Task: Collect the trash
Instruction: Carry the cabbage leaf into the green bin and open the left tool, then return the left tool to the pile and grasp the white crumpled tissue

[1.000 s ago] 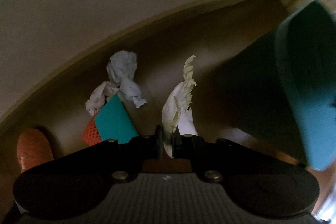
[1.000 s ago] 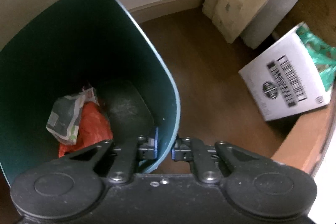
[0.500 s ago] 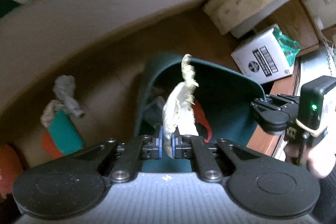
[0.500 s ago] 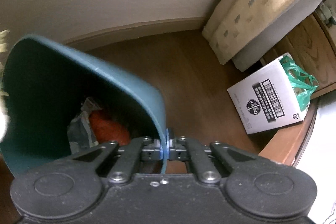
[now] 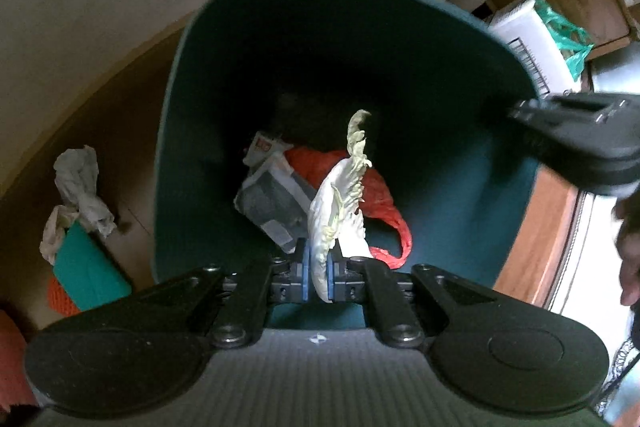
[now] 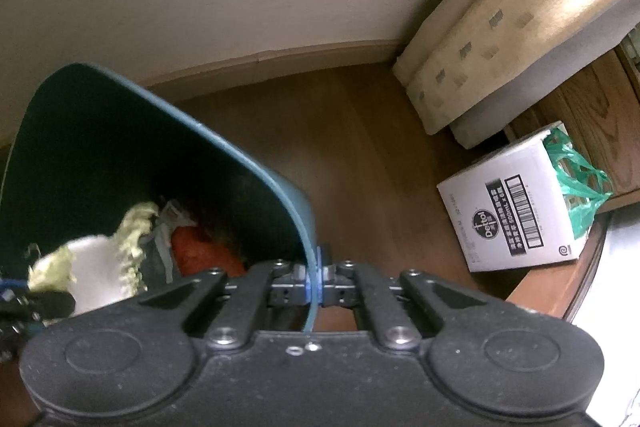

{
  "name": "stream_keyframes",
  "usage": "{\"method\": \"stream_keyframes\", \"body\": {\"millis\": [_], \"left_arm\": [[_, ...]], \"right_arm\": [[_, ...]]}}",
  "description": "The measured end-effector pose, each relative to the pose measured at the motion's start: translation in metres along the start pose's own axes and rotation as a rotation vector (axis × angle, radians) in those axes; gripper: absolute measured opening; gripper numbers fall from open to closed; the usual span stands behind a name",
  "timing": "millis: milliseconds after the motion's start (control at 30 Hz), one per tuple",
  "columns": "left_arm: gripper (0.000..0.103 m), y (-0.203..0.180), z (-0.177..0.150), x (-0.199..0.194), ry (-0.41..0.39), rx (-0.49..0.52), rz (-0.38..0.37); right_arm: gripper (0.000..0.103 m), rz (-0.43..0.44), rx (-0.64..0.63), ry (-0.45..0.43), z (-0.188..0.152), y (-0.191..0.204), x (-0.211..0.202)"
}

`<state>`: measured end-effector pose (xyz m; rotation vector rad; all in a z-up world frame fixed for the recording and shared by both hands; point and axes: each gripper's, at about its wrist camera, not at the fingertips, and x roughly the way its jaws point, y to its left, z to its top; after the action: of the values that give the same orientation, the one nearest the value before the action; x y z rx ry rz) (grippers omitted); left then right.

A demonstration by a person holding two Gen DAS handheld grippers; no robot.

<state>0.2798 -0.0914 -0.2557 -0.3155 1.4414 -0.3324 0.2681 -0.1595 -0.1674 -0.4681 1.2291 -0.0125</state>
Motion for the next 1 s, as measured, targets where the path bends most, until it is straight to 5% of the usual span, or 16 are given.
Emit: {"method": "stream_keyframes", "body": {"millis": [333,600,867,1000], "left_arm": [[0.012,0.009,-0.002,0.009,0.017,0.003,-0.032],[0.049,0.015,-0.01,-0.016,-0.033,-0.005,-0.096],[0.049,0.047,-0.036,-0.074,-0.14,-0.03,-0.112],[0.049,0.082,-0.056,-0.093,-0.179,-0.069,-0.049]], "right_arm": [[0.002,-0.002,0.01,0.017,0.007,0.004,-0.001],[0.002,-0.016,-0.017,0.02,0.008,0.01,-0.005],[0.002,-0.018,-0.035,0.01,0.013,0.011,-0.005],[0.002,-0.014,-0.058,-0.004,0.02,0.011,-0.003]]}}
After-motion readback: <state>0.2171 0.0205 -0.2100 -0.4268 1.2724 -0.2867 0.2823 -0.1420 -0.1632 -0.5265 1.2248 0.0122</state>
